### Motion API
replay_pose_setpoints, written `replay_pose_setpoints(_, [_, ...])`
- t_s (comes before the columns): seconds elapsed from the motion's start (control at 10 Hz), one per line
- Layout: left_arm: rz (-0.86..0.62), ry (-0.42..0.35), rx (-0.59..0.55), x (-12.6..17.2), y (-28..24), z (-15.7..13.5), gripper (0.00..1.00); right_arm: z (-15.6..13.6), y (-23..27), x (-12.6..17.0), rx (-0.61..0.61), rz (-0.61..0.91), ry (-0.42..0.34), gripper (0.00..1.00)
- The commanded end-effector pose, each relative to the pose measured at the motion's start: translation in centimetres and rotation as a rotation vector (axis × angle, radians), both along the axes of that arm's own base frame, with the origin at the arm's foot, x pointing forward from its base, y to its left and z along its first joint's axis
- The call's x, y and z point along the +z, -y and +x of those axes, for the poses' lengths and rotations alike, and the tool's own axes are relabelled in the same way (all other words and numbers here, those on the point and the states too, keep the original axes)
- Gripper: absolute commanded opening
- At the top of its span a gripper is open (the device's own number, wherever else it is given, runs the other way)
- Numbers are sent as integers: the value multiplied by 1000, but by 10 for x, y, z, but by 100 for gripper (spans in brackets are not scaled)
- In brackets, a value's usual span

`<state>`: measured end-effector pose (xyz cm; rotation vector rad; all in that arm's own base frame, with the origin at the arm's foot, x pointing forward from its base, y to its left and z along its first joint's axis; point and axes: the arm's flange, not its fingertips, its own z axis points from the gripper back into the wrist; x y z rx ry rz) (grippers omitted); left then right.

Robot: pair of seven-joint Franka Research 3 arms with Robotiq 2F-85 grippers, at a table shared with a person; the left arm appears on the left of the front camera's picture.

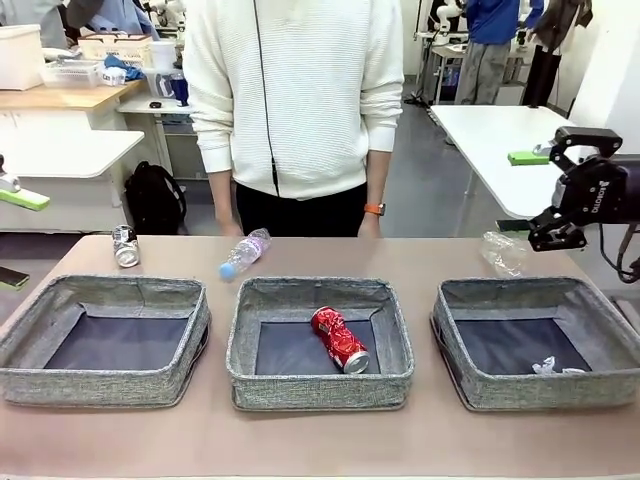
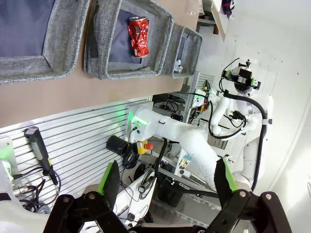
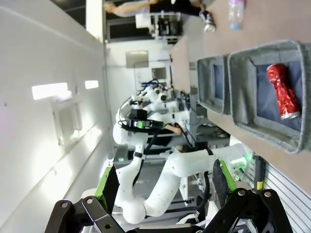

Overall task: Sort the waste into the appropriate baskets.
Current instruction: Place the picked waste into the Fabric basket indicated by the person, then pick up the waste item pointed out by the person.

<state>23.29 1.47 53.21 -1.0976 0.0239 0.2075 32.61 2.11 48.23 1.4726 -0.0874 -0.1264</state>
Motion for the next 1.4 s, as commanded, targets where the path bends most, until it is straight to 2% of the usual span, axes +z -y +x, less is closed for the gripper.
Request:
replay_pose_setpoints(0.0, [-13,19,-7,1,-1,1,100,0,0,4,-3,21,2,100])
replay_pose_setpoints(1.3, [-13,19,-7,1,-1,1,100,0,0,4,-3,21,2,100])
